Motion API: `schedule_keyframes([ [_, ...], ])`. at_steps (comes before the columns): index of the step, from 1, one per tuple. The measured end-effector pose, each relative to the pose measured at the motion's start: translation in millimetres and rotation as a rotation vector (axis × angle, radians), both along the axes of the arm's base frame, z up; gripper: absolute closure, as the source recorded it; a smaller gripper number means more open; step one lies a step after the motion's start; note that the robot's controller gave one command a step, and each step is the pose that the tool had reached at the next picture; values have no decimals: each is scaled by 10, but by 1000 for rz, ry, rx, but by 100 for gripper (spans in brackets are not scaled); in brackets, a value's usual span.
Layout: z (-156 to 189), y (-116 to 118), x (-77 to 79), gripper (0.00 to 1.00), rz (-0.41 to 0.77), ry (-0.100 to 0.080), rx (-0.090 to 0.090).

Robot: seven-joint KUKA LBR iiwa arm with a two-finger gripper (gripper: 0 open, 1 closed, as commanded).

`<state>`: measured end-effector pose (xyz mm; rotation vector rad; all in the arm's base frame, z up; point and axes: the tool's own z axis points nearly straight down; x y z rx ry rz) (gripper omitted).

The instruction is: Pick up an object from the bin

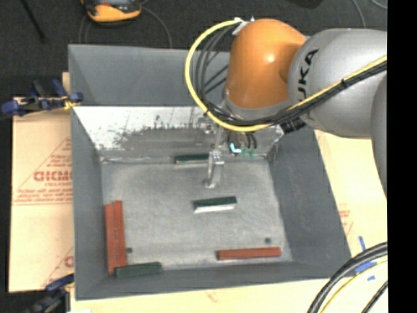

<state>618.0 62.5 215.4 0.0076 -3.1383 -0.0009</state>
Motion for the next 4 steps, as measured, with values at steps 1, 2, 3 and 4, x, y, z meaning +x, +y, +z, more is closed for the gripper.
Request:
schedule_keyframes([
  [1,49,-1,15,0,-1,-8,1],
  [2,-344,-117,-106,0,55,-14,0],
  [3,-953,-100,-330,0,89,-11,-1],
  [4,-1399,-819,-43,100,150,-8,-1],
])
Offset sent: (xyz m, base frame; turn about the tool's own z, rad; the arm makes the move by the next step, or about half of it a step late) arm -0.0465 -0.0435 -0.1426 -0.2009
